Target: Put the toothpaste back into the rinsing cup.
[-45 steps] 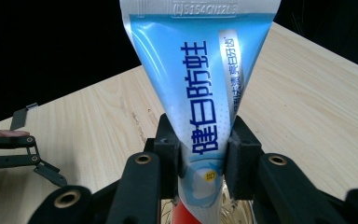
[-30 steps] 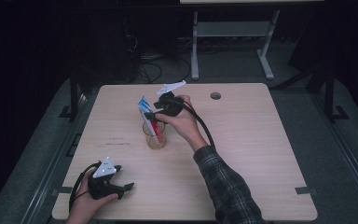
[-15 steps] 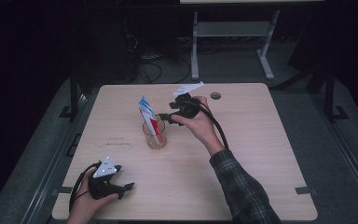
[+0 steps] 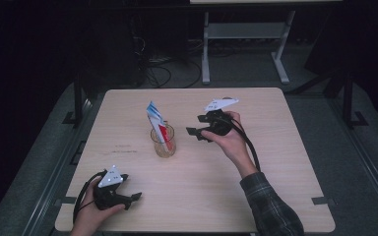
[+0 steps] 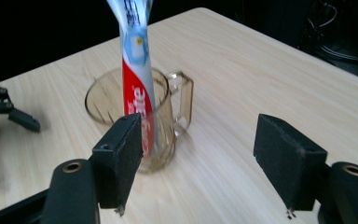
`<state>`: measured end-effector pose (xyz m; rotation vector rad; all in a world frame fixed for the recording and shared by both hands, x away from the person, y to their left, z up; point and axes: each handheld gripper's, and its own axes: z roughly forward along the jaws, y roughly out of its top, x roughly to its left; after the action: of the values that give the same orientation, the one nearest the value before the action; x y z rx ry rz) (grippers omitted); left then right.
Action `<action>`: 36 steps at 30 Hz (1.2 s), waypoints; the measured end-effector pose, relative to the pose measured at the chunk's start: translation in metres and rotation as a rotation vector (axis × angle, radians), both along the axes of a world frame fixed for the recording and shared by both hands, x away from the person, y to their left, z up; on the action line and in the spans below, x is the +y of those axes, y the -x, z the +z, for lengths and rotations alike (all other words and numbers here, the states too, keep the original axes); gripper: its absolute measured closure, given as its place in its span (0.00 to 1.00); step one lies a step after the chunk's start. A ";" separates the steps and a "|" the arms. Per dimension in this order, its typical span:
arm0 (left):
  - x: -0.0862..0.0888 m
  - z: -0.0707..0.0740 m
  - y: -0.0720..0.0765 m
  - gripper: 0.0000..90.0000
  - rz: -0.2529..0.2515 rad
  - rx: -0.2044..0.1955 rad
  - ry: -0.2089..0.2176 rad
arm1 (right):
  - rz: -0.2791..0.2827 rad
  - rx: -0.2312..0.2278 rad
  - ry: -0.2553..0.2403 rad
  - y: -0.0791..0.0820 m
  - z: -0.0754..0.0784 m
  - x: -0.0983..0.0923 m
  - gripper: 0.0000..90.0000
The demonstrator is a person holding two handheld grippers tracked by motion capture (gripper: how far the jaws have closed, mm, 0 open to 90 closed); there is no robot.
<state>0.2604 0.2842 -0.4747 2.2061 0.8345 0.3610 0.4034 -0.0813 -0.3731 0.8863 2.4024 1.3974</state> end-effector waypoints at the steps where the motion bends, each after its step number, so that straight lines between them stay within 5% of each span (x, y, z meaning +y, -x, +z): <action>1: 0.000 0.000 0.000 0.15 0.000 0.000 0.000 | -0.003 -0.001 0.008 0.002 -0.002 -0.004 0.35; 18: 0.000 0.000 0.000 0.15 0.001 -0.001 0.000 | -0.124 0.020 0.013 0.060 -0.036 -0.078 0.31; 36: 0.000 0.000 0.000 0.15 0.000 0.000 -0.001 | -0.229 0.059 0.071 0.124 -0.076 -0.154 0.23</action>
<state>0.2604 0.2842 -0.4748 2.2068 0.8343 0.3618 0.2794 -0.2356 -0.4491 1.1569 2.2887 1.2104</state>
